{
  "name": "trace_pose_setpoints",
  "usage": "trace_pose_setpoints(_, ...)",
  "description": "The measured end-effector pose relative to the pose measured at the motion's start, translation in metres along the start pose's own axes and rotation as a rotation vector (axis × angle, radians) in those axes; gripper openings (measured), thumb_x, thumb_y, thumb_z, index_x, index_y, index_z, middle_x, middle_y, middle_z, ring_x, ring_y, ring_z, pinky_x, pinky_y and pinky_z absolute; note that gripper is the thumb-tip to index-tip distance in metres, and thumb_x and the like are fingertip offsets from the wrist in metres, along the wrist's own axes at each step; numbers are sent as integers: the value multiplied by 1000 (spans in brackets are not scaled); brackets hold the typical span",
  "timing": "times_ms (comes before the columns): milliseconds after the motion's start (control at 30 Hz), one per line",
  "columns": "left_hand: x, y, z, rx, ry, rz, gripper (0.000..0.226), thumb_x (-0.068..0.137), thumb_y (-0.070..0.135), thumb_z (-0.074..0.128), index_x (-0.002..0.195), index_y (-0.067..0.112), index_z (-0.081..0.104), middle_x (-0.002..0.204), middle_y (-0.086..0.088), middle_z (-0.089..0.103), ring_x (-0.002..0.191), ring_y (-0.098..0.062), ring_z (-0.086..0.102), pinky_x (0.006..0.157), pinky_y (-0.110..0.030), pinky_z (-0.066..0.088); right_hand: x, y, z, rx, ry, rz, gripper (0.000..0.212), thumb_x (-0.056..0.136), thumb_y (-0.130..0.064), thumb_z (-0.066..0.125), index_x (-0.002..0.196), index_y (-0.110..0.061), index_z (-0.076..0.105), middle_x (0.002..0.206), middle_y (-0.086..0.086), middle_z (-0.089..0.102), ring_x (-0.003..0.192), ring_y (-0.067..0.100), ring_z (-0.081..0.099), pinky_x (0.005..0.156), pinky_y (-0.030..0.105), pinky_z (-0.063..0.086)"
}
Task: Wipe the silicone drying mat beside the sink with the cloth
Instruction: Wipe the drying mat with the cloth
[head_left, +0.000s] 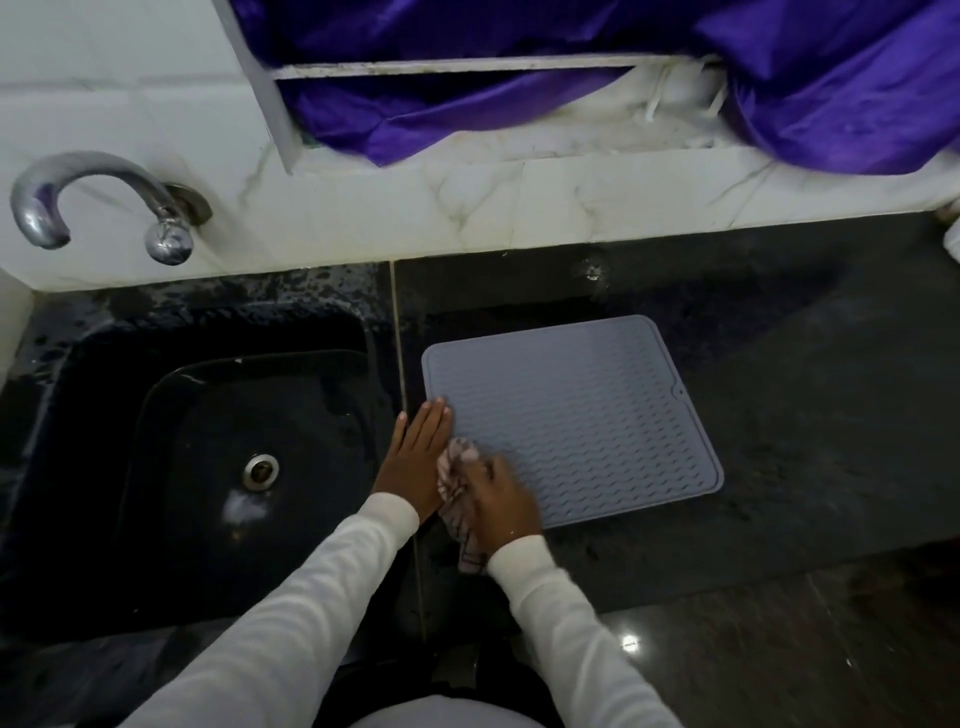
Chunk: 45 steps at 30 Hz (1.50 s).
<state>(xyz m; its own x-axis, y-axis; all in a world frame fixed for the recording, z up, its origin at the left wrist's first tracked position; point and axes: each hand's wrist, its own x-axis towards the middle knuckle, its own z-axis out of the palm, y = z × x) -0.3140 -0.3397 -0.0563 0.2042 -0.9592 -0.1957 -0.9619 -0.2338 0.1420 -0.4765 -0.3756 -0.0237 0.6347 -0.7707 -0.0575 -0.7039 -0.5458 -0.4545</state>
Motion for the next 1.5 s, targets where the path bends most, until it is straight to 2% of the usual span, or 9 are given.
trace_pose_setpoints(267, -2, 0, 9, 36, 13, 12, 68, 95, 38, 24, 153, 3, 15, 161, -14, 9, 149, -28, 11, 121, -47, 0, -2, 36, -4, -321, -87, -160, 60, 69, -26, 75, 122, -26, 48, 104, 14, 58, 49, 30, 58, 37, 33, 46)
trace_pose_setpoints(433, -4, -1, 10, 4, 64, 9, 61, 98, 29, 13, 154, 4, 13, 162, -12, 9, 149, -26, 11, 121, -47, 0, -2, 101, -43, -346, -48, 24, 43, 72, -15, 69, 113, -23, 55, 109, 18, 51, 45, 32, 56, 38, 37, 47)
trace_pose_setpoints(500, -4, -1, 11, -5, 55, 12, 61, 98, 29, 11, 154, 5, 10, 162, -10, 5, 150, -25, 7, 121, -46, -2, -1, 122, -61, -342, -70, 108, 42, 78, -20, 72, 117, -21, 57, 113, 17, 54, 59, 37, 62, 50, 45, 54)
trace_pose_setpoints(633, -4, -2, 9, -13, 47, 15, 62, 98, 30, 10, 155, 7, 6, 163, -8, 0, 150, -23, 1, 120, -45, -5, 5, 166, -88, -434, -19, 179, 40, 98, -44, 39, 130, -22, 46, 105, 5, 52, 93, 37, 61, 80, 47, 52)
trace_pose_setpoints(767, -4, -2, 7, -19, 46, 16, 63, 97, 31, 7, 154, 6, 8, 162, -9, 3, 150, -24, 4, 119, -44, -4, 7, 211, -108, -471, 18, 307, 46, 91, -24, 53, 136, -21, 43, 126, 14, 38, 82, 43, 61, 69, 46, 51)
trace_pose_setpoints(967, -4, 1, 7, -30, 36, 9, 64, 96, 32, 5, 154, 6, 5, 163, -10, -1, 150, -25, 1, 120, -43, -4, 13, 238, -133, -377, 110, 511, 43, 90, -18, 54, 131, -12, 44, 118, 24, 39, 71, 46, 59, 63, 45, 42)
trace_pose_setpoints(1200, -6, -2, 9, -52, 52, -20, 60, 100, 29, 9, 154, 6, -1, 162, -12, -3, 150, -26, -1, 119, -40, -8, 15, 199, -126, -260, 215, 427, 45, 83, -15, 68, 126, -12, 58, 116, 26, 47, 68, 47, 59, 65, 51, 52)
trace_pose_setpoints(1367, -6, -15, -1, -94, 37, 53, 61, 100, 33, 15, 154, 9, 0, 161, -9, -4, 150, -24, -3, 117, -35, -13, 14, 80, -80, 23, 188, 206, 23, 93, -29, 53, 114, -27, 62, 98, -18, 55, 78, 20, 57, 73, 24, 44)
trace_pose_setpoints(1500, -6, -9, -4, -192, 63, 42, 69, 98, 28, 46, 154, 20, 7, 160, -10, 10, 148, -27, 8, 119, -40, -3, 21, -2, -16, 33, 63, -6, 39, 83, -29, 44, 115, -17, 63, 98, 13, 61, 72, 34, 62, 55, 37, 54)
